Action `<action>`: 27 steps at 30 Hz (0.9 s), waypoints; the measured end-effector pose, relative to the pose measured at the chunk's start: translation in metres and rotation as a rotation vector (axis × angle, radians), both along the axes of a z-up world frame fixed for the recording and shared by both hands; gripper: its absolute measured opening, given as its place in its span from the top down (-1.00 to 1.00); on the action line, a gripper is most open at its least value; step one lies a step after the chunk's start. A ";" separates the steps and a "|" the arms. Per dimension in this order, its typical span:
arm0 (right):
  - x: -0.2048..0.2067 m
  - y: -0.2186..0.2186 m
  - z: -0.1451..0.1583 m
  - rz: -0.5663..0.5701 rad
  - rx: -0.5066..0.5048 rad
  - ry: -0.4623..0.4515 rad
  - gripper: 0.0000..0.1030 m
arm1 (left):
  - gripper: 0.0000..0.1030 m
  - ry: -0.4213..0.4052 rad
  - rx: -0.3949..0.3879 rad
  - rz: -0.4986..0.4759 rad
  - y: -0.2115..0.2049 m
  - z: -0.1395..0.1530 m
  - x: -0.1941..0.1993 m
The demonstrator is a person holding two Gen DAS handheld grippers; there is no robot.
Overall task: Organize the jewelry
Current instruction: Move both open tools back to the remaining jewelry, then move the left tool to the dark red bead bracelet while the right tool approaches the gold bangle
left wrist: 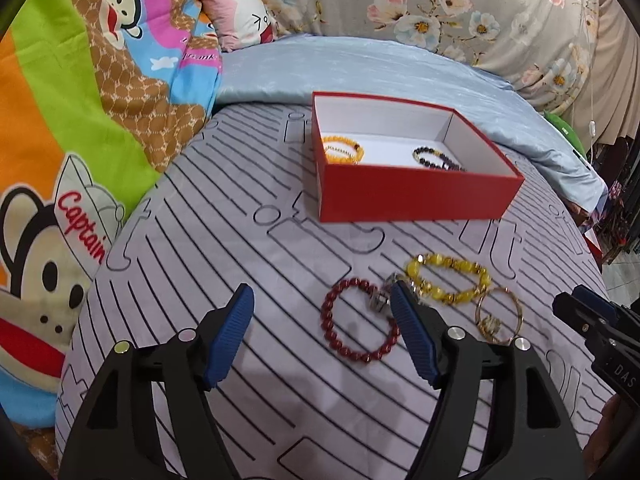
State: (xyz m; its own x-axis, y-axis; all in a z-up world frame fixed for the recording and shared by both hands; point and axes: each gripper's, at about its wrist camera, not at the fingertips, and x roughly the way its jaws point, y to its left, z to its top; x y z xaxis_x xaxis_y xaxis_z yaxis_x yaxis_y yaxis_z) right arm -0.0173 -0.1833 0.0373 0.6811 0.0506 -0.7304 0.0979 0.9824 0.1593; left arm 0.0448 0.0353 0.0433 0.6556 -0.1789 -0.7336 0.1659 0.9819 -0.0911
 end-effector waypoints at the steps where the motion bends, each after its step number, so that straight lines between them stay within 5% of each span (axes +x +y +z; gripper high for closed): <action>1: -0.001 0.001 -0.004 0.002 0.004 0.009 0.06 | -0.35 0.005 -0.004 0.000 0.001 -0.003 -0.003; 15: -0.003 0.016 -0.031 0.022 -0.001 0.064 0.06 | -0.42 0.070 -0.013 0.008 0.003 -0.037 -0.013; 27: 0.002 0.014 -0.035 0.020 0.011 0.071 0.06 | -0.50 0.051 -0.056 -0.045 -0.014 -0.027 -0.004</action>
